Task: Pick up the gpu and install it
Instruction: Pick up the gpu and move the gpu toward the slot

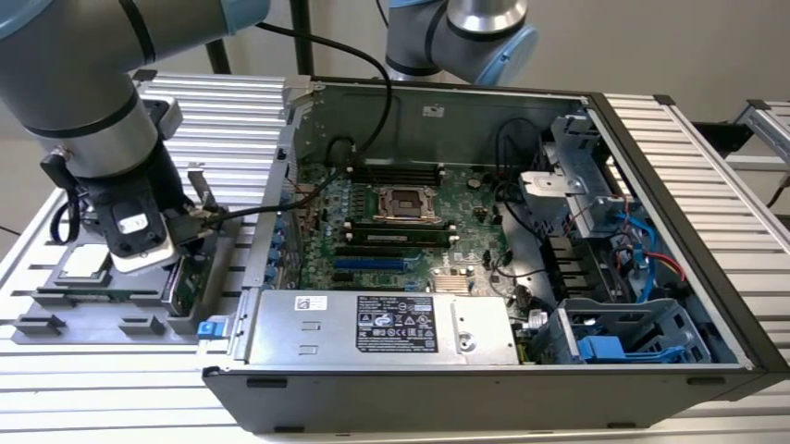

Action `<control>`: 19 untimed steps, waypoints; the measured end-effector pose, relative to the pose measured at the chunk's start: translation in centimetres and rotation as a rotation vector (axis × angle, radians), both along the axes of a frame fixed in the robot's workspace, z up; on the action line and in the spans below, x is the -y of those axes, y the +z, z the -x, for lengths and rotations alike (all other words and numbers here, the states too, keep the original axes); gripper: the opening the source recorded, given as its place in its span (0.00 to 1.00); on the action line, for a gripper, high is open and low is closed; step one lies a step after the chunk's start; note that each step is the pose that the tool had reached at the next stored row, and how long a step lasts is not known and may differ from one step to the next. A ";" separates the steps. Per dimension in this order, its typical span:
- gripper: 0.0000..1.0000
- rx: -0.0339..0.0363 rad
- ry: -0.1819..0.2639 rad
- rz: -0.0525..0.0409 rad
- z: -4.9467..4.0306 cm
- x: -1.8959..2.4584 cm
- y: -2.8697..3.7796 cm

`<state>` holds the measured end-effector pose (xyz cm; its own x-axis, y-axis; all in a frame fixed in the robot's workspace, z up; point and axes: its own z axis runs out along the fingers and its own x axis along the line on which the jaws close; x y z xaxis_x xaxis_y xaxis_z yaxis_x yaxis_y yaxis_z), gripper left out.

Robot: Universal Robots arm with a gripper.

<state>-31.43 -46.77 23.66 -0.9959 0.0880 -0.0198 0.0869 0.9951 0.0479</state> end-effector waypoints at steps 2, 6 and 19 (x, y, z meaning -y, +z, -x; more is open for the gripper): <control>1.00 0.0000 0.000 0.0000 0.00 0.00 -0.04; 1.00 0.0000 0.000 0.0000 0.00 0.00 -0.07; 0.00 -0.0001 0.000 0.0001 0.00 0.00 -0.15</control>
